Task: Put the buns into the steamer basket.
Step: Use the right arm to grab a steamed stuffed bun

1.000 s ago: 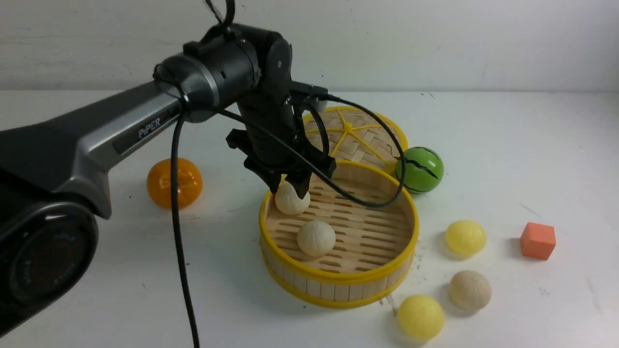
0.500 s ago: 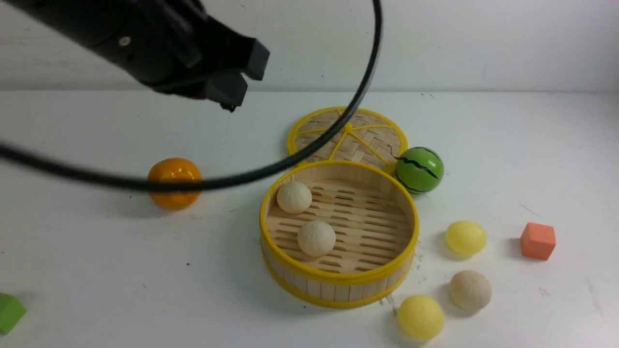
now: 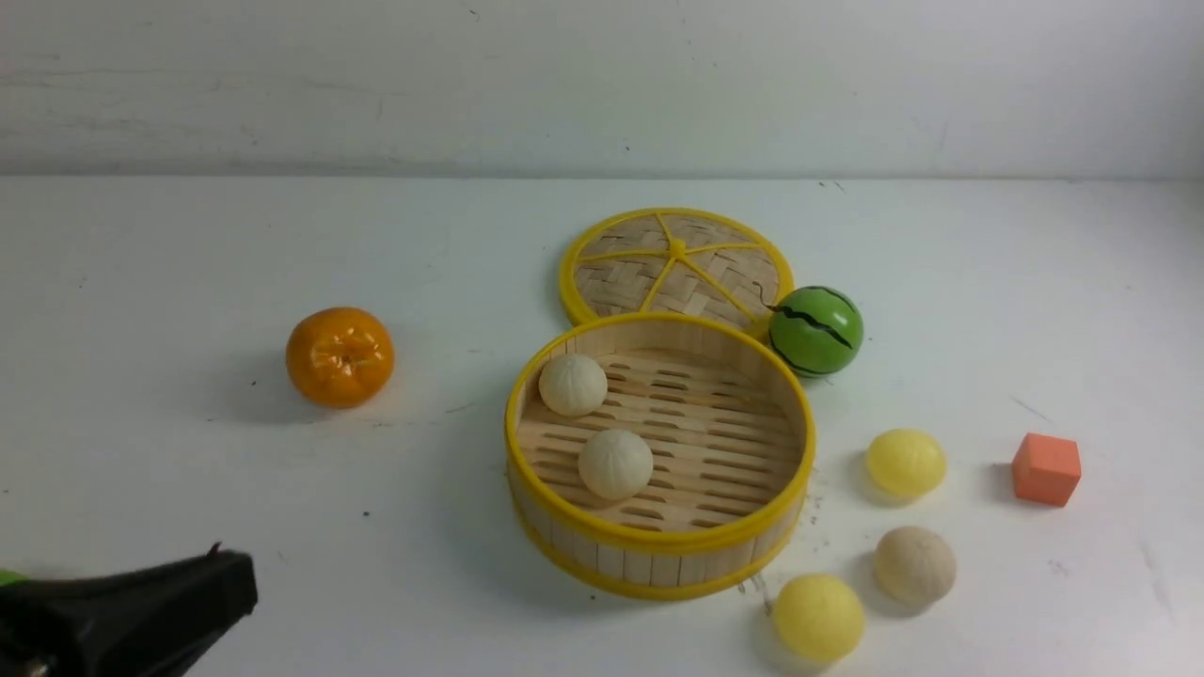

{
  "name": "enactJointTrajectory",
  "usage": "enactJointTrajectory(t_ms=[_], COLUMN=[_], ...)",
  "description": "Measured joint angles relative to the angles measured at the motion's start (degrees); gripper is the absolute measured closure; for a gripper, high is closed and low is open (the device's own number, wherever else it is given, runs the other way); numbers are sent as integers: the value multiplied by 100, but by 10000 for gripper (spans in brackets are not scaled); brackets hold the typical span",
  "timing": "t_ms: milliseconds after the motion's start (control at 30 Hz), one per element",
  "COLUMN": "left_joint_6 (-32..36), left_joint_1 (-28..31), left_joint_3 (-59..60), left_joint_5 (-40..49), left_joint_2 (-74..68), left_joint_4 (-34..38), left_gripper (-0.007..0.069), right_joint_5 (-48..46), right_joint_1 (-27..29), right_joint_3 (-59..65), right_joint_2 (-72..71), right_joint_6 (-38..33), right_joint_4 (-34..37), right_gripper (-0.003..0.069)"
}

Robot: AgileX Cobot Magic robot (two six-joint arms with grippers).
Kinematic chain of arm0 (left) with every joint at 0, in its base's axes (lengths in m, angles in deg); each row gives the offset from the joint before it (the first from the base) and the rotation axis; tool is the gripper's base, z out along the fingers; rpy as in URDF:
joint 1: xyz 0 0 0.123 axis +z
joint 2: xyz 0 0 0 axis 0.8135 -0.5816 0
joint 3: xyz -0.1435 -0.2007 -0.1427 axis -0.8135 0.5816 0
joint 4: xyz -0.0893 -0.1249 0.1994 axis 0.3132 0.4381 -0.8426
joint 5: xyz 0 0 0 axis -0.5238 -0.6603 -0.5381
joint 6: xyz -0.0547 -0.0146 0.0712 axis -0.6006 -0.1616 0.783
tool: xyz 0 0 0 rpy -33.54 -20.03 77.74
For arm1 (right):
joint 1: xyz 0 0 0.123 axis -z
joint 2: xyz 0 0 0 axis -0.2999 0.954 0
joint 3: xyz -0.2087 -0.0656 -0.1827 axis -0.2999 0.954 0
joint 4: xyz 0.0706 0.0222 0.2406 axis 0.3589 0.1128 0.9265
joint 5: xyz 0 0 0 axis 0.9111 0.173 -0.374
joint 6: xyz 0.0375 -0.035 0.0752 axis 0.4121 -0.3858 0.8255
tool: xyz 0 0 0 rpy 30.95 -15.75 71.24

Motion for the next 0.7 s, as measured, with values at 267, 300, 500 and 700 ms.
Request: enactJointTrajectory(t_ms=[267,300,500,700], left_joint_6=[4,4,4,4], left_joint_1=[0,0,0,0], left_joint_3=[868,932,1271,1422], left_joint_5=[-116,-110,-26,93], left_joint_2=[1522,1552,1585,1585], left_joint_4=[34,34,62,62], left_gripper=[638,638,638,638], right_joint_5=[839,952,462,-1917], right_joint_1=[0,0,0,0], right_joint_3=[27,27,-775,-2959], right_joint_2=[0,0,335,2726], right_joint_6=[353,368,8,-741], right_joint_4=[1869,2023,2649,1889], right_gripper=[419,419,419,419])
